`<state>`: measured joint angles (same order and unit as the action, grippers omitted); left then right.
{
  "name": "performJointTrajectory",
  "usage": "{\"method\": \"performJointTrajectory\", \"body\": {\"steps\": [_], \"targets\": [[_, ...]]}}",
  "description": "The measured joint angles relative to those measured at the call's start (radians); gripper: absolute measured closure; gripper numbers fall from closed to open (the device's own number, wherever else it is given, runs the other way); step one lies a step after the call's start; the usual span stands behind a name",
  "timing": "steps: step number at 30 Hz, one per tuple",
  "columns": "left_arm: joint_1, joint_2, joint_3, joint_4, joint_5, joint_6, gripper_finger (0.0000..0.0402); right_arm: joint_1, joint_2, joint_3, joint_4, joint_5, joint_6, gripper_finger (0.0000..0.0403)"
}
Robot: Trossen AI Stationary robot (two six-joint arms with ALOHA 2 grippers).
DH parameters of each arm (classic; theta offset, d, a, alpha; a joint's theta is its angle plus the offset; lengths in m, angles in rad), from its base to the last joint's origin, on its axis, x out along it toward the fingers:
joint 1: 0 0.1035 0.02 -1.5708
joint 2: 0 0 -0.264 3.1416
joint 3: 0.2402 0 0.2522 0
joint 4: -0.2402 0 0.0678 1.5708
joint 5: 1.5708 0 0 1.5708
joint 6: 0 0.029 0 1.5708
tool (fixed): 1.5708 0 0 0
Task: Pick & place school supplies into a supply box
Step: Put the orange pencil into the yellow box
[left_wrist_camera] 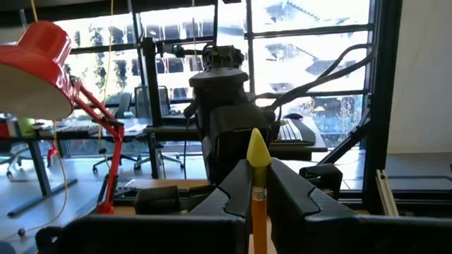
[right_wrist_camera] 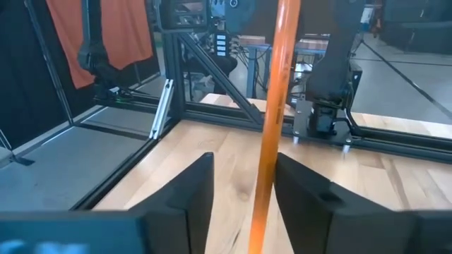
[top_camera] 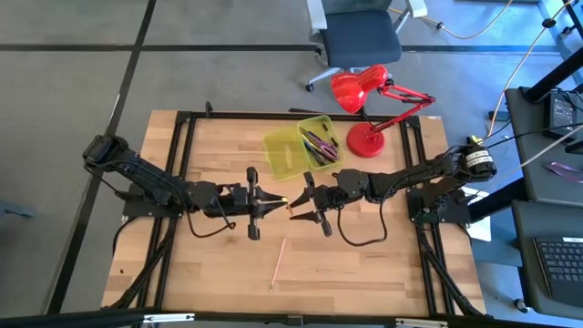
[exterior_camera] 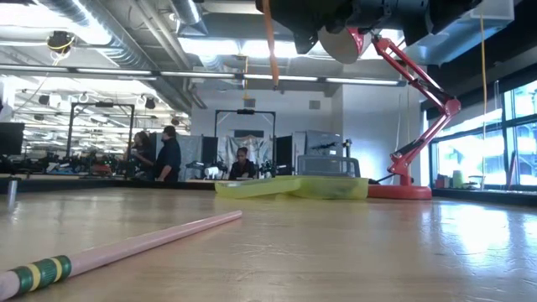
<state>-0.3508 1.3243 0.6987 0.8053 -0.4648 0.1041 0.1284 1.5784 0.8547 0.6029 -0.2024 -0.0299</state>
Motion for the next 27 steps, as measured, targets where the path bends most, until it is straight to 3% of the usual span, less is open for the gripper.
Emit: {"method": "performJointTrajectory", "body": {"steps": [15, 24, 27], "targets": [[-0.002, 0.0, 0.0, 0.007, 0.01, 0.019, 0.0367, -0.002, 0.0, 0.0, -0.002, 0.012, -0.031, 0.0376], [-0.002, 0.0, 0.0, 0.007, 0.028, -0.01, 0.0319, 0.001, 0.0, 0.0, -0.003, 0.043, -0.028, 0.037], [-0.002, 0.0, 0.0, 0.006, -0.009, -0.012, 0.0291, 0.001, 0.0, 0.0, -0.004, 0.048, -0.028, 0.0372]]}}
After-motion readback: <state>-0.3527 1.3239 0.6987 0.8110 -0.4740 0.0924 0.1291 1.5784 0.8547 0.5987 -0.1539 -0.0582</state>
